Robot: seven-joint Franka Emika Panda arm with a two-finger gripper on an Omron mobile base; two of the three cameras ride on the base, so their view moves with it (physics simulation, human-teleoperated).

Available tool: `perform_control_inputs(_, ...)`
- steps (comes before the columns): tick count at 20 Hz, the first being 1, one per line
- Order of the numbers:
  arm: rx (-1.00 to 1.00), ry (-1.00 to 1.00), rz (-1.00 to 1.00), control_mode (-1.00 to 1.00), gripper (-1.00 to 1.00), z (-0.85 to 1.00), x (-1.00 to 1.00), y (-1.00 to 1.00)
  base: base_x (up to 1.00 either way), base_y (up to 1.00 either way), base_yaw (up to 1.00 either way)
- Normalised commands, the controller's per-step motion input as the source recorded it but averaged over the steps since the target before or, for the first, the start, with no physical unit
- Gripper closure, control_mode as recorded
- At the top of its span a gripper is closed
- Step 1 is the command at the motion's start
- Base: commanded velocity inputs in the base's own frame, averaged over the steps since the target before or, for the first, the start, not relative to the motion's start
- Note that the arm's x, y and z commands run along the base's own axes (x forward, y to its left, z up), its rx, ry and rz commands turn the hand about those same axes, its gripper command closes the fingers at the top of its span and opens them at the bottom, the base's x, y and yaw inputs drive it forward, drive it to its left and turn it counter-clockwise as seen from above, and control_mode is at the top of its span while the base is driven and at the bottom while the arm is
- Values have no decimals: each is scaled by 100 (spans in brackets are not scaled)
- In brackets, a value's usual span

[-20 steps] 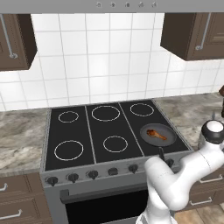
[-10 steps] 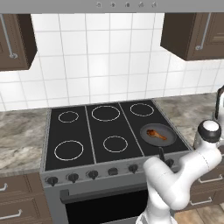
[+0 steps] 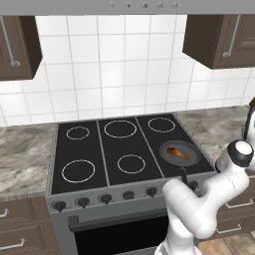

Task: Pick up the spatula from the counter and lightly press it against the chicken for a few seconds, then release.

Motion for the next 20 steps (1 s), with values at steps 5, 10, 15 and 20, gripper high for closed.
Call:
perform_control_inputs(5,16,1,12,-100,-100,0,32,-22,0,0,0)
perform_control_inputs(10,12,0,11,-100,-100,0,27,-23,0,0,0)
perform_control_inputs(15,7,0,10,-100,-100,13,23,-32,0,0,0)
perform_control_inputs(20,1,0,7,-100,-100,35,17,-35,0,0,0)
